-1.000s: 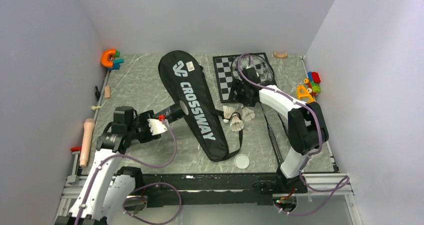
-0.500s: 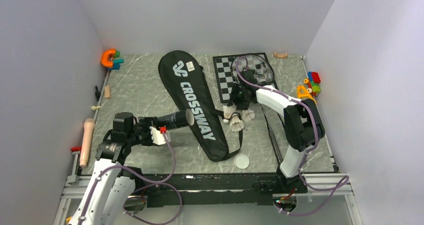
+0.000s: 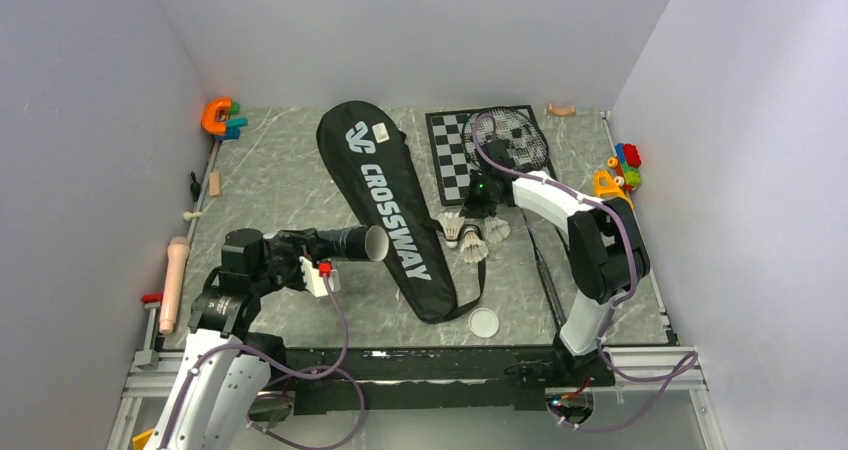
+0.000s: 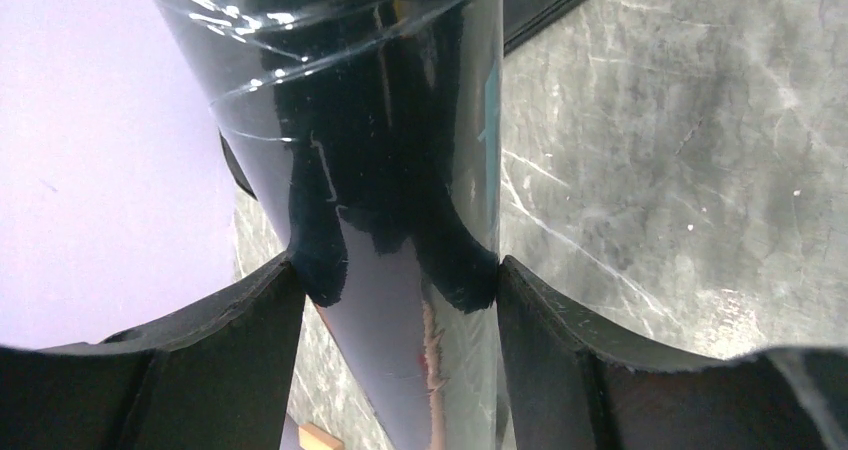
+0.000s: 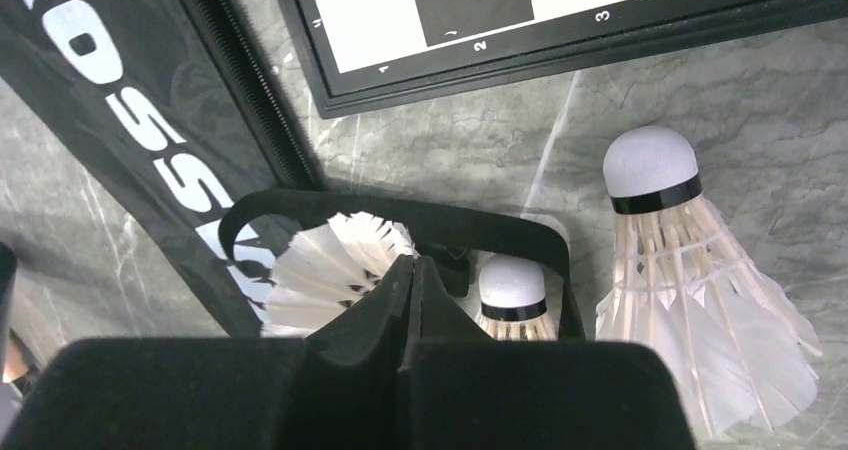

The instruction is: Pack up the badminton gear

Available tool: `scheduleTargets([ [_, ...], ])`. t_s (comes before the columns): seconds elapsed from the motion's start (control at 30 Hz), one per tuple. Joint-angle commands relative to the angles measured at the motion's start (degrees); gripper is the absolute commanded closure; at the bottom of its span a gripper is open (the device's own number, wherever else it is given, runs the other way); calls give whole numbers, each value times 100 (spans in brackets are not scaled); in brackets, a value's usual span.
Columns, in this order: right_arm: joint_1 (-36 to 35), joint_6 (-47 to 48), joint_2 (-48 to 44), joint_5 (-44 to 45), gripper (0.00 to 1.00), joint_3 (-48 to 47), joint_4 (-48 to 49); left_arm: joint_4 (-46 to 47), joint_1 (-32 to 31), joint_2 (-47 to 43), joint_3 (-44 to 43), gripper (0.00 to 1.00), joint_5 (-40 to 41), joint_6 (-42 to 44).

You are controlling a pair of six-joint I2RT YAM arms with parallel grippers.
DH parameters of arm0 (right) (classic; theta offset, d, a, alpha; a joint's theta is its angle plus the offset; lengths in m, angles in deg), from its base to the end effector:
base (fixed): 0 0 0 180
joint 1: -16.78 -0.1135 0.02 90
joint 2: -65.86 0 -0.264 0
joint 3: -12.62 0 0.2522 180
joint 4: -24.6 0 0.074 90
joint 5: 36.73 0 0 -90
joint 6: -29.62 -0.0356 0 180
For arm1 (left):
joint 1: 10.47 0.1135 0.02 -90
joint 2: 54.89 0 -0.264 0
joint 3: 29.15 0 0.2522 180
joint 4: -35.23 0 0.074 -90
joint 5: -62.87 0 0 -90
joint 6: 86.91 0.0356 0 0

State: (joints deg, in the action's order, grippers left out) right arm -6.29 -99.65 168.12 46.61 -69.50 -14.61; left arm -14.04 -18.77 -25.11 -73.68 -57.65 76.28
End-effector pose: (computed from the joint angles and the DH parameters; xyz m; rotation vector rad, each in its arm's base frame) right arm 0.3375 0.1482 0.1906 0.3373 2.6753 0.5166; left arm 0.1171 -0.0354 0.2495 1.5696 1.3688 0.1070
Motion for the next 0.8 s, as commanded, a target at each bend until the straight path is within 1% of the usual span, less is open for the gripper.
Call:
scheduleTargets([
  [0.0,-58,12,-664,-250,100,-49,-45,390,-23,-145,65,74,-620,191],
  [0.1,-252,125,-1355,-245,100,-61,-20,394,-23,-78,26,75,-814,-345],
  [0.3,-717,233,-3098,-156,100,457,698,219,-36,425,-160,75,-809,-1389],
  [0.47,-976,-26,-4300,-256,100,1276,2041,554,-63,534,-106,77,-870,-1896],
  [0.57,-1159,-169,-4514,-207,100,1554,2580,673,-82,608,-150,80,-899,-2146],
  [0.67,-1314,-310,-4504,-145,100,1764,2967,762,-85,643,-203,83,-891,-2293],
  [0.77,-1431,-477,-4472,-31,100,1992,3360,799,-82,590,-193,84,-946,-2313],
])
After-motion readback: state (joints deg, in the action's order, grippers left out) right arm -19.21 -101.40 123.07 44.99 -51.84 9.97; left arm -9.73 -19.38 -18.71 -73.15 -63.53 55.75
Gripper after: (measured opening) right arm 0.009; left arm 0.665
